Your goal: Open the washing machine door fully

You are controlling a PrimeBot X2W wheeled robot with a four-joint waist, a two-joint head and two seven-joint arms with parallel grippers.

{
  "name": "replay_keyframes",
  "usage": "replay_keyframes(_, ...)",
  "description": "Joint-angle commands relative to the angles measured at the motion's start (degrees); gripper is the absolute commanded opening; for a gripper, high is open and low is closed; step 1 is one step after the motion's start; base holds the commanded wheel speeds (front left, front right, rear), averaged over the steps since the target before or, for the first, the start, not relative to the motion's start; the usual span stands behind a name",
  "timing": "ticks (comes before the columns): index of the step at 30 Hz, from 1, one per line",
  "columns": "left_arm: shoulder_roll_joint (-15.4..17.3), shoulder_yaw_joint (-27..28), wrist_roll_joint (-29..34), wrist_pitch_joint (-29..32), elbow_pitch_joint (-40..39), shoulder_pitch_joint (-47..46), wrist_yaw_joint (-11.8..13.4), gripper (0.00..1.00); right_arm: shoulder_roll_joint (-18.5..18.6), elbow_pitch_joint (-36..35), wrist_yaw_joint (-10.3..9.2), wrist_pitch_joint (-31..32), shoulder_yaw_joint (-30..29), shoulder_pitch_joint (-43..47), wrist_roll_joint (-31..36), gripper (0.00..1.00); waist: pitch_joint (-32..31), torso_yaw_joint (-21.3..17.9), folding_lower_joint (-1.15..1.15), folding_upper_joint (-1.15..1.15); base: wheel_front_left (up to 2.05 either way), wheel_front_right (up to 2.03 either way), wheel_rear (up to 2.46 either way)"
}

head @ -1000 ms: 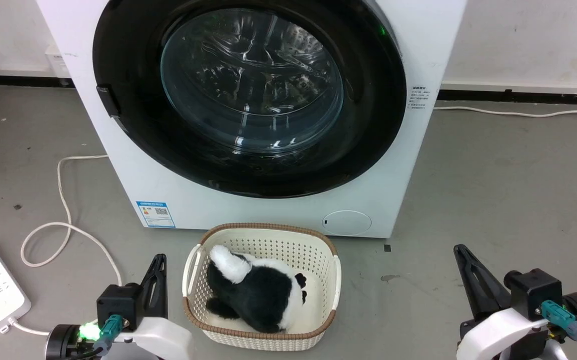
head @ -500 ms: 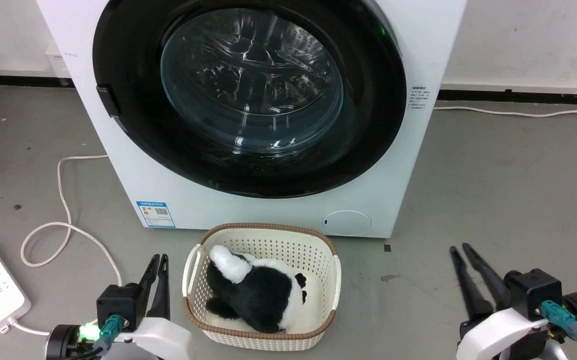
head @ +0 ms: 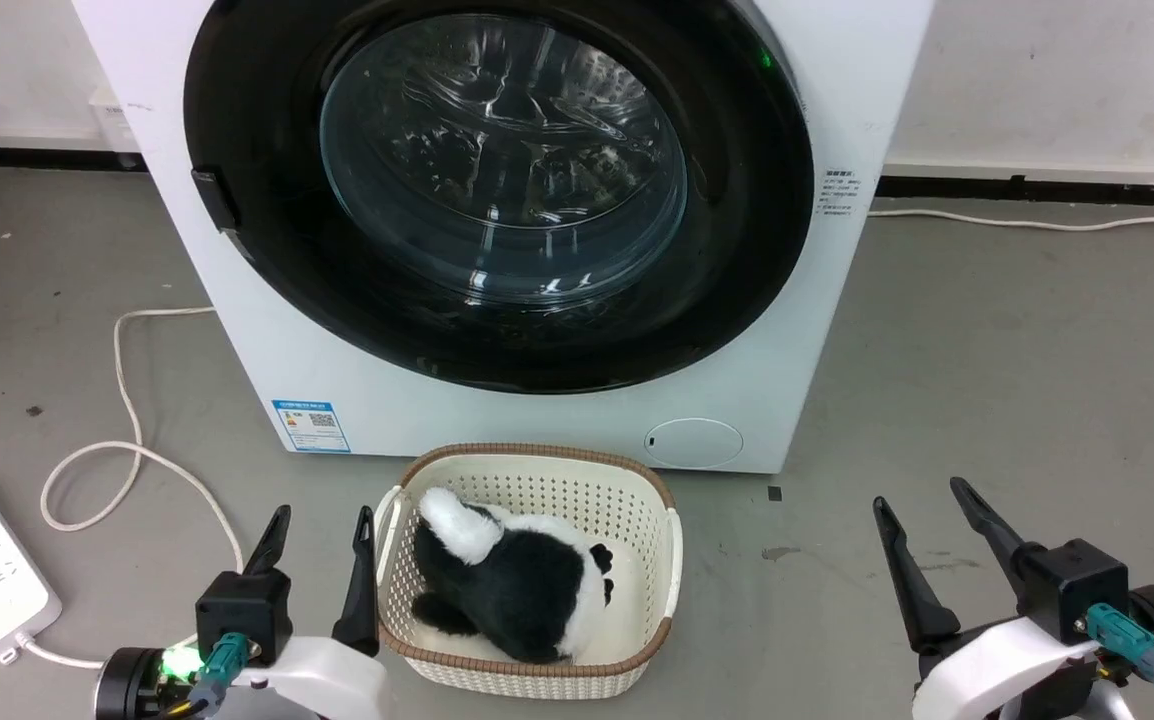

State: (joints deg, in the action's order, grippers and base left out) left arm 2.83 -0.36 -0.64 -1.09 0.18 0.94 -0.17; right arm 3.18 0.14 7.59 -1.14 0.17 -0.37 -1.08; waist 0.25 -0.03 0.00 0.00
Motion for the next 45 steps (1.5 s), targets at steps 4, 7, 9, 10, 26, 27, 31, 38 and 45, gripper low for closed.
replay_keyframes(4, 0.01, -0.25, -0.18, -0.93, -0.40, 0.33, 0.24, 1.00, -0.04, 0.20, -0.01, -0.89, -0.03, 0.38, -0.38, 1.00, 0.31, 0.12, 0.00, 0.00, 0.00, 0.00, 0.00)
replay_keyframes(7, 0.01, -0.44, -0.29, -1.29, -0.57, 0.22, 0.34, 1.00, -0.05, 0.08, -0.02, -1.25, 0.00, 0.37, -0.23, 1.00, 0.67, 0.32, 0.00, 0.00, 0.00, 0.00, 0.00)
replay_keyframes(9, 0.01, -0.59, -0.36, -1.53, -0.70, 0.11, 0.42, 1.00, -0.05, -0.09, -0.02, -1.49, 0.02, 0.34, -0.10, 1.00, 0.98, 0.49, 0.00, 0.00, 0.00, 0.00, 0.00)
replay_keyframes(10, 0.01, -0.67, -0.40, -1.65, -0.78, 0.06, 0.46, 1.00, -0.06, -0.24, -0.02, -1.61, 0.01, 0.30, 0.00, 1.00, 1.20, 0.58, 0.00, 0.00, 0.00, 0.00, 0.00)
replay_keyframes(26, 0.01, -2.47, -0.95, -3.56, -2.18, -2.45, 1.12, 1.00, 2.41, -1.41, -0.03, -2.53, -0.22, -3.97, -1.12, 0.18, 6.90, 2.05, 0.00, 0.00, 0.00, 0.00, 0.00)
replay_keyframes(27, 0.02, -2.55, -0.98, -3.68, -2.25, -2.65, 1.17, 1.00, 2.71, -1.52, -0.03, -2.44, -0.23, -4.48, -1.37, 0.00, 7.22, 2.11, 0.00, 0.00, 0.00, 0.00, 0.00)
replay_keyframes(31, 0.02, -2.90, -1.09, -4.16, -2.43, -3.31, 1.33, 1.00, 3.96, -1.85, -0.03, -1.94, -0.30, -6.77, -2.79, 0.00, 8.32, 2.34, 0.00, 0.00, 0.00, 0.00, 0.00)
replay_keyframes(38, 0.02, -3.64, -1.31, -5.00, -3.01, -4.69, 1.51, 1.00, 5.78, -2.05, -0.04, 0.16, -1.00, -11.83, -7.25, 0.00, 10.64, 2.99, 0.00, 0.00, 0.00, 0.00, 0.00)
replay_keyframes(45, 0.02, -4.13, -1.61, -5.72, -3.25, -5.85, 1.59, 1.00, 5.89, -1.24, -0.04, 3.28, -3.80, -17.18, -13.28, 0.00, 12.61, 3.89, 0.00, 0.00, 0.00, 0.00, 0.00)
